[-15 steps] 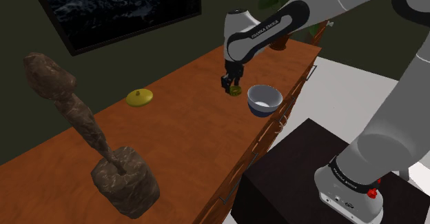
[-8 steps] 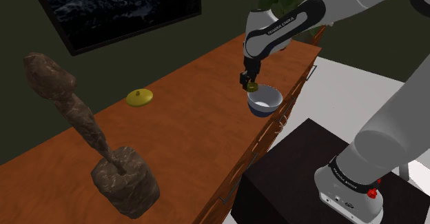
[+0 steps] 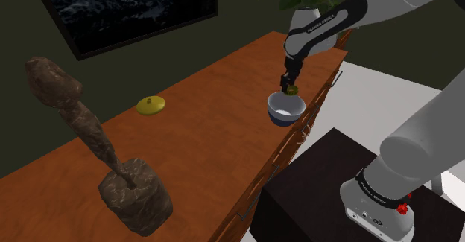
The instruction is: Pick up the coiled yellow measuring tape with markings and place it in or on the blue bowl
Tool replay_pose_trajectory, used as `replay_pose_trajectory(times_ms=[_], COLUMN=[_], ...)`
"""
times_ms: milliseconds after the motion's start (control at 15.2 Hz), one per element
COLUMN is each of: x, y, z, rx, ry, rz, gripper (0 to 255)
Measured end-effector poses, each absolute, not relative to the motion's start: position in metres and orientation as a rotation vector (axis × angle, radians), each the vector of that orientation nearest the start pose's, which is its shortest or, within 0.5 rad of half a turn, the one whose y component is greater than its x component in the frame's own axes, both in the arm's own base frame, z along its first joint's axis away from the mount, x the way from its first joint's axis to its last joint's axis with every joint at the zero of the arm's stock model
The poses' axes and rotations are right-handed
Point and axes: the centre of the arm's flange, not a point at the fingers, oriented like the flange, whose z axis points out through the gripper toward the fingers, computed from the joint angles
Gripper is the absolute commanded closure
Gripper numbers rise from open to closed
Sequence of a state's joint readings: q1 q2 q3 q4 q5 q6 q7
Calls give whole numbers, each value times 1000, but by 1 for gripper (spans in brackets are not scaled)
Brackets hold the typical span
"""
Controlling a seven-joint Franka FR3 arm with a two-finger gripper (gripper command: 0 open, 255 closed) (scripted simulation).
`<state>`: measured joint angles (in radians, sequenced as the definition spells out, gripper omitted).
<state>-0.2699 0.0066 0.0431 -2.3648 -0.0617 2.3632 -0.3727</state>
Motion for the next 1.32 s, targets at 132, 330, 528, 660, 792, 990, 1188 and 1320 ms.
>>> replay_pose_trajectory(times_ms=[132,330,528,660,792,990,1188,1320], x=[481,479,481,480,481,479,480,480], y=[-118,-117,-117,-118,-119,-119,-118,-118], z=[314,299,282,270,261,250,248,247], rx=[-3165,-3165,-3165,-3165,-3165,-3165,-3165,-3165], ry=[-303,-304,-305,-305,-305,-305,-305,-305], rz=[33,33,33,33,33,33,33,33], gripper=[255,255,255,255,255,255,255,255])
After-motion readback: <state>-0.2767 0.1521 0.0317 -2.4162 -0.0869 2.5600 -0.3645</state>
